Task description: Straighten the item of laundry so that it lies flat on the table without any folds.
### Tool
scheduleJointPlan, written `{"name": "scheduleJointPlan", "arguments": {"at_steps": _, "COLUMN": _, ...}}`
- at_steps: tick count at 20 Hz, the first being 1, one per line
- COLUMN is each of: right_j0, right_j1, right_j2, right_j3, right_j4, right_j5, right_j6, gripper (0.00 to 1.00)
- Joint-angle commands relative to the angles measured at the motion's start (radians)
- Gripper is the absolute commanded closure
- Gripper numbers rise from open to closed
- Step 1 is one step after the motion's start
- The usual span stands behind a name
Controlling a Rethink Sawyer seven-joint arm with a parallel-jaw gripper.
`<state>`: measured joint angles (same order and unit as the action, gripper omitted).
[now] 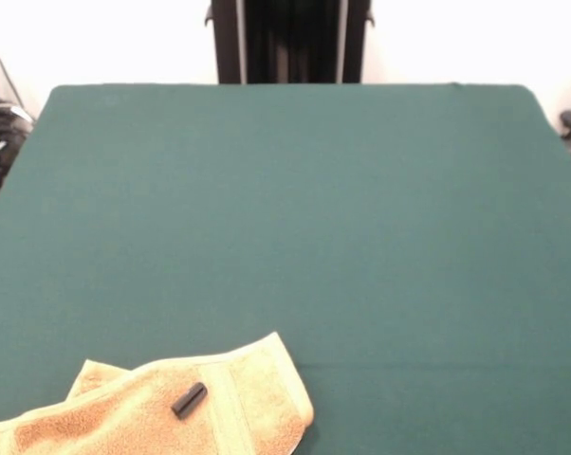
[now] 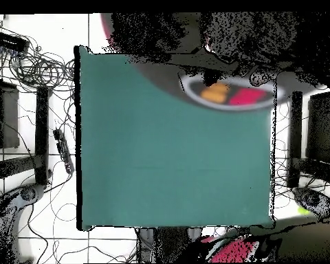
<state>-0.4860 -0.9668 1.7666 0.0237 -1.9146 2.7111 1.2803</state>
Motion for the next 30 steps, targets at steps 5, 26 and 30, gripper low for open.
{"name": "scheduleJointPlan", "arguments": {"at_steps": 5, "right_j0": 0.072, "right_j1": -0.183, "right_j2": 0.053, "right_j3": 0.179, "right_j4": -0.021, "right_j5": 0.139, "right_j6": -0.192, "gripper": 1.00}}
{"name": "scheduleJointPlan", "arguments": {"at_steps": 26, "right_j0": -0.065, "right_j1": -0.256, "right_j2": 0.379, "right_j3": 0.049, "right_j4": -0.220, "right_j5": 0.177, "right_j6": -0.296, "gripper": 1.00}}
{"name": "scheduleJointPlan", "arguments": {"at_steps": 30, "right_j0": -0.094, "right_j1": -0.262, "right_j2": 0.522, "right_j3": -0.020, "right_j4": -0.254, "right_j5": 0.137, "right_j6": -0.202, "gripper": 1.00}}
